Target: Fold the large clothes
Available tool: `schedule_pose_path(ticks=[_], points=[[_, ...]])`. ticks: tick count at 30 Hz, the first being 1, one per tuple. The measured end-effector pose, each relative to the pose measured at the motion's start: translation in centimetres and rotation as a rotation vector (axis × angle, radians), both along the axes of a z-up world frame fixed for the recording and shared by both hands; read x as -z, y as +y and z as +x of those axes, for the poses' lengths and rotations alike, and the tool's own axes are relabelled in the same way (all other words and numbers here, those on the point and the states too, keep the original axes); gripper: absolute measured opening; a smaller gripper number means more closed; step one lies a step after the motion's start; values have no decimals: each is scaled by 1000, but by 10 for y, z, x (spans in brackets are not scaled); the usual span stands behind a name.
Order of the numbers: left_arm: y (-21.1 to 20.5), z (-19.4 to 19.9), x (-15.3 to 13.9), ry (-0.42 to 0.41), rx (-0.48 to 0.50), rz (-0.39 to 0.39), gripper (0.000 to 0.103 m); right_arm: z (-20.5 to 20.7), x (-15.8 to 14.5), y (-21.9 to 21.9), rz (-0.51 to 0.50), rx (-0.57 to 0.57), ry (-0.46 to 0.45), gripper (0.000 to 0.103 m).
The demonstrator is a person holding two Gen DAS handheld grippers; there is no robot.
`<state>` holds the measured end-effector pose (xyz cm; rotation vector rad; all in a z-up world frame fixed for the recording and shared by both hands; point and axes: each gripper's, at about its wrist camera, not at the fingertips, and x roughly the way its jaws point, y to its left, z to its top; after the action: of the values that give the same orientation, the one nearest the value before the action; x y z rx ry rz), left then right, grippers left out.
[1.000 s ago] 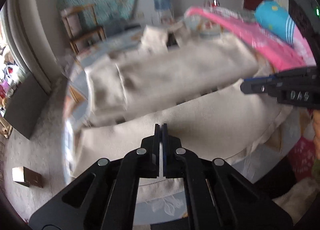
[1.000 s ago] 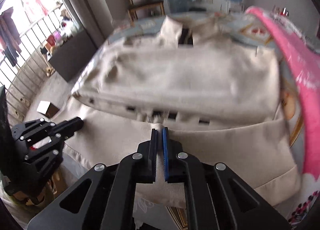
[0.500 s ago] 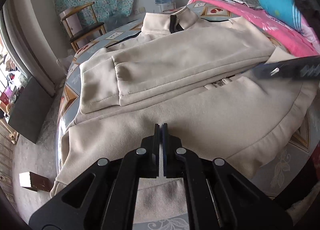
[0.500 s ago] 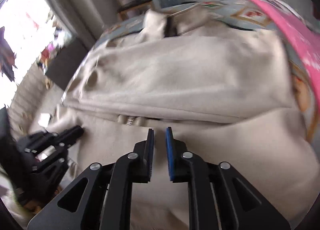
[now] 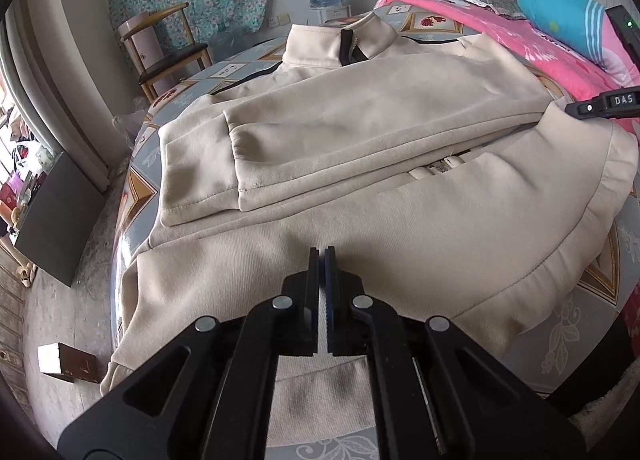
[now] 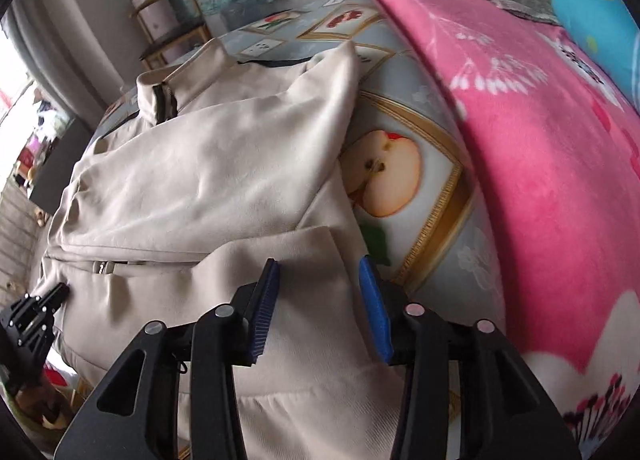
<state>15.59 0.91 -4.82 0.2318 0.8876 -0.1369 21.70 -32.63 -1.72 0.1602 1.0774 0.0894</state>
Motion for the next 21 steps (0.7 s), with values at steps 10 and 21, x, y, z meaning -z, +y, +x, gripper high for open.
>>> schedule_pose_path(ticks=[10, 21], points=[[-2, 0, 0, 4, 1, 8, 2, -18, -35, 2, -78, 18, -152, 3], [-2, -1, 0, 3, 0, 15, 2, -20, -22, -30, 132, 20, -74, 45]])
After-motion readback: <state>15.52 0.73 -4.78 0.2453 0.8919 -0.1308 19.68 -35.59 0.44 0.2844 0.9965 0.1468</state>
